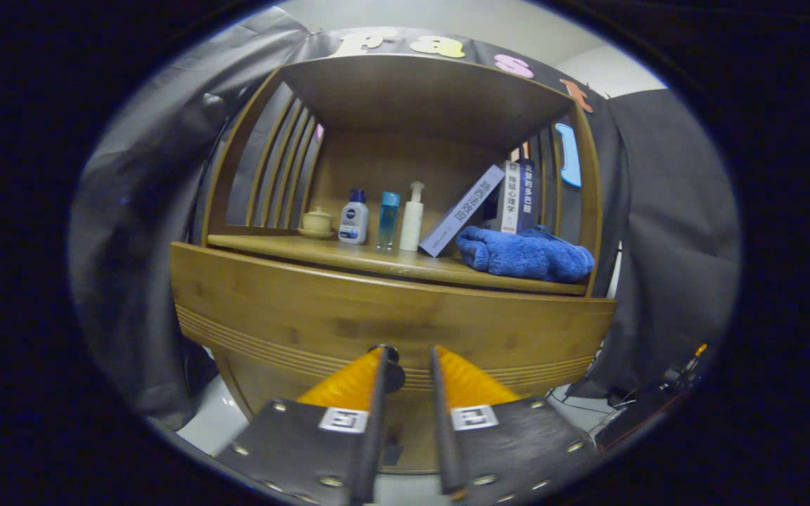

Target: Pull open the drawer, take out the items inside it, and place them on the countertop above the cabinet.

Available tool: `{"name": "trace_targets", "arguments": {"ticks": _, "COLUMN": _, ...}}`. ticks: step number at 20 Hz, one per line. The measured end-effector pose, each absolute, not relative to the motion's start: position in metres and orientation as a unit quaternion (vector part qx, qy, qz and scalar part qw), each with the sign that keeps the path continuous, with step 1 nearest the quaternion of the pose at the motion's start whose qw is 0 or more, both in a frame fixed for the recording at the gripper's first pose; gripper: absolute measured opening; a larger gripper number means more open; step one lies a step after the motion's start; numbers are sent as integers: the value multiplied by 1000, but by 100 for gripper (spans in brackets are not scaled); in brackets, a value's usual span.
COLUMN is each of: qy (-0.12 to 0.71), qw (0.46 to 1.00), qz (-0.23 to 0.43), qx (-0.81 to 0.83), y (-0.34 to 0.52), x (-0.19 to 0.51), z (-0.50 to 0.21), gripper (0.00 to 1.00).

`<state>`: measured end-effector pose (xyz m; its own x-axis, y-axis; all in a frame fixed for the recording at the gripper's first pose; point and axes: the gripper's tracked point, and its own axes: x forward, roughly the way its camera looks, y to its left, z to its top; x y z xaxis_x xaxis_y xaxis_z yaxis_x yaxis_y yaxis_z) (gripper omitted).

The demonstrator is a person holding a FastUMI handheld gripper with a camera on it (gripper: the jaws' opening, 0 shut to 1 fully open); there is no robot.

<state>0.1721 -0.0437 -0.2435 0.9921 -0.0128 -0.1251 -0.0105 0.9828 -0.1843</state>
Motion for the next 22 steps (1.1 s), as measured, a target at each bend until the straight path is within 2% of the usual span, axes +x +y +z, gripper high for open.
{"name": "trace_targets", "arguments": {"ticks": 2, "qy": 71, "qw": 995, "qz": 3, "qx": -68, "y": -41, "x": 177, "z": -246, "gripper": 48}}
{"name": "trace_targets", "arguments": {"ticks": 5, "qy": 61, "qw": 997, "qz": -13, "qx": -45, "y": -42, "x": 194, "z": -239, "gripper": 51}}
{"name": "trace_targets", "arguments": {"ticks": 7, "qy": 90, "qw": 995, "qz": -9, "qx": -44, "y": -40, "x": 200, "z": -257, "gripper": 60}}
{"name": "trace_targets", "arguments": {"ticks": 9, "qy": 120, "qw": 992, "qz": -9, "qx": -42, "y": -39, "x": 214, "z": -281, "gripper": 61}}
{"name": "trace_targets", "arguments": {"ticks": 12, "qy": 110, "qw": 994, "qz": -2, "qx": -30, "y": -38, "x": 208, "z": -280, "gripper": 41}}
{"name": "trace_targets", "arguments": {"ticks": 16, "qy": 119, "qw": 993, "qz": 8, "qx": -24, "y": -36, "x": 188, "z": -279, "gripper": 29}}
{"name": "trace_targets", "arguments": {"ticks": 22, "qy": 123, "qw": 992, "qz": -3, "qx": -39, "y": -38, "x": 122, "z": -280, "gripper": 29}}
